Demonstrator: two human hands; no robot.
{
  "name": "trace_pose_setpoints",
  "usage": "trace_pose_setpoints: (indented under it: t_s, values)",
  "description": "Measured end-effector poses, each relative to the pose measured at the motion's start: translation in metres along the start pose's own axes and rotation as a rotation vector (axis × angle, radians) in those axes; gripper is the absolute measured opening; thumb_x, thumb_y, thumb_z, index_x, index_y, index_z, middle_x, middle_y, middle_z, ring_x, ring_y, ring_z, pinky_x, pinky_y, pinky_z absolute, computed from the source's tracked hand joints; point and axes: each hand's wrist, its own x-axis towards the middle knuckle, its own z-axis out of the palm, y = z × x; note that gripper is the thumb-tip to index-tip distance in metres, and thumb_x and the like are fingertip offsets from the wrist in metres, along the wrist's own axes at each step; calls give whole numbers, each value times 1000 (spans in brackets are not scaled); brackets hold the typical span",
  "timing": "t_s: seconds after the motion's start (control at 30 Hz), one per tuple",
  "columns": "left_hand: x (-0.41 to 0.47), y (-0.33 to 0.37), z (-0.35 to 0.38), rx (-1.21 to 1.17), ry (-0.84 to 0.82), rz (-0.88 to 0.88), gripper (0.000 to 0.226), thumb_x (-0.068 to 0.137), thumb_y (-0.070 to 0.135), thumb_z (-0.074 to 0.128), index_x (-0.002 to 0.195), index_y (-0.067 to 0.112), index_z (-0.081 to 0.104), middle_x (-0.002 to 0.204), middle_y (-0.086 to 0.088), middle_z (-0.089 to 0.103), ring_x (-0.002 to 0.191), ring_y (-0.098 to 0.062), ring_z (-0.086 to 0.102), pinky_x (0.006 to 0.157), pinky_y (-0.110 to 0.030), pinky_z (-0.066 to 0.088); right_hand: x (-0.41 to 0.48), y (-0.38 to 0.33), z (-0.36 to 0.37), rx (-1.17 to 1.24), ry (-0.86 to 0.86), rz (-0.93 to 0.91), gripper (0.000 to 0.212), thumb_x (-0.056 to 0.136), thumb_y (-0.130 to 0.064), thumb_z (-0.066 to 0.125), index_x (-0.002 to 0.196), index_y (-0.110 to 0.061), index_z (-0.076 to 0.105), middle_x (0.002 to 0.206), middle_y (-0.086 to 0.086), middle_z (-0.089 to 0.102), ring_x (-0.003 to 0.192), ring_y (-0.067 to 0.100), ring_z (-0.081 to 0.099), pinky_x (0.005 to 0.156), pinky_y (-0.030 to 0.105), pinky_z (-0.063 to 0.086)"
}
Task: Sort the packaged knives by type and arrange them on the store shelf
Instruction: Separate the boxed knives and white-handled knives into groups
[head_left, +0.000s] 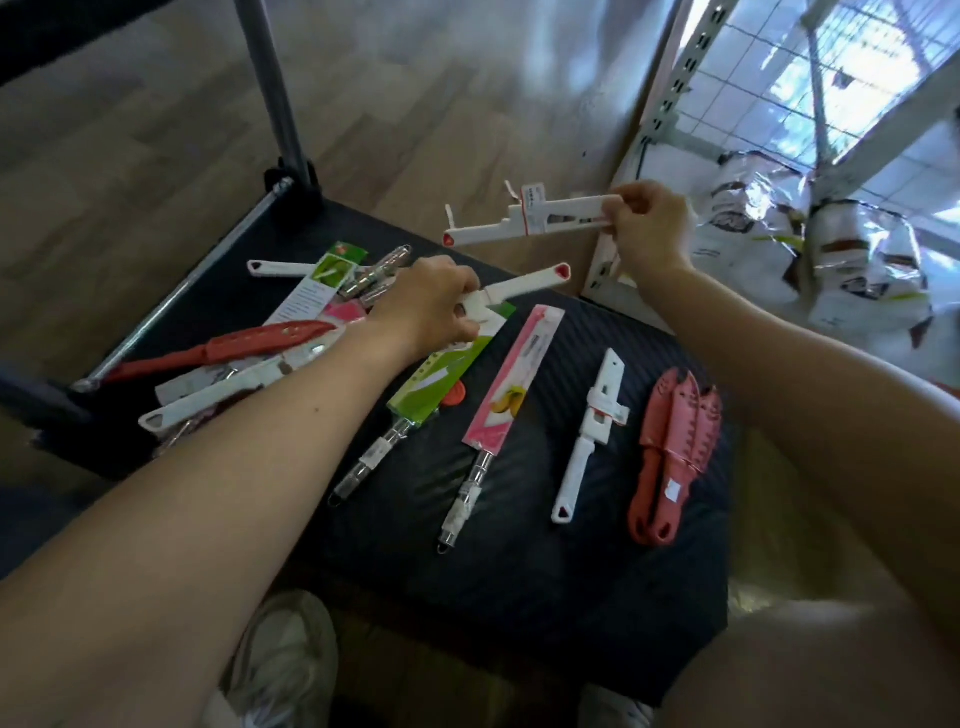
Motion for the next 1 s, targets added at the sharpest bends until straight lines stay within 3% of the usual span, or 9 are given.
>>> trace_pose_setpoints:
  t_s: [0.07,0.17,0.3,0.47,0.57,0.7,0.87,1.0]
  values:
    - [5,16,12,4,-56,80,46,80,23,67,123,11,60,120,-11,58,109,-27,56,91,-31,43,6,16,-22,10,29,49,18,89,-17,61,104,-12,70,93,4,69,83,16,67,84,31,57]
    - [9,38,30,4,-130,182,46,79,22,68,124,12,59,120,-9,58,108,-27,58,92,-32,47,11,36,-49,32,42,111,19,90,-13,60,106,-6,68,81,0,64,63,6,60,67,18,54]
    - [13,62,48,53,-233,324,46,81,20,66,126,12,57,126,-6,54,112,-22,55,92,-25,42,18,50,-69,62,74,166,17,89,-11,61,104,-5,68,79,1,62,57,4,55,52,10,44]
    - [15,86,62,259,-322,570,43,88,21,58,130,15,52,130,-3,50,113,-20,55,91,-28,46,22,60,-78,127,22,197,6,90,-12,61,87,-15,65,81,-1,61,65,7,57,60,14,49]
    - [16,96,69,412,-384,717,45,88,19,56,133,15,48,130,-3,48,117,-22,53,96,-35,46,26,68,-87,179,-26,250,20,91,-15,60,74,-25,59,82,-2,61,67,8,59,68,20,54]
    - [17,105,80,577,-469,872,43,90,17,51,132,15,46,129,-4,46,115,-21,54,94,-35,48,32,75,-97,221,-50,278,19,92,-19,59,74,-27,59,83,-1,60,74,13,59,74,26,56]
    - [26,109,88,695,-519,1092,39,88,12,53,126,10,49,125,-9,48,107,-25,57,92,-37,50,37,81,-97,179,-53,285,21,92,-23,58,72,-27,60,84,1,59,69,11,59,64,24,54]
    - [34,105,86,696,-479,1338,40,83,5,60,123,7,56,124,-12,55,108,-27,59,97,-40,47,41,81,-98,160,-119,313,22,93,-23,58,71,-26,61,83,1,60,84,20,63,83,35,57]
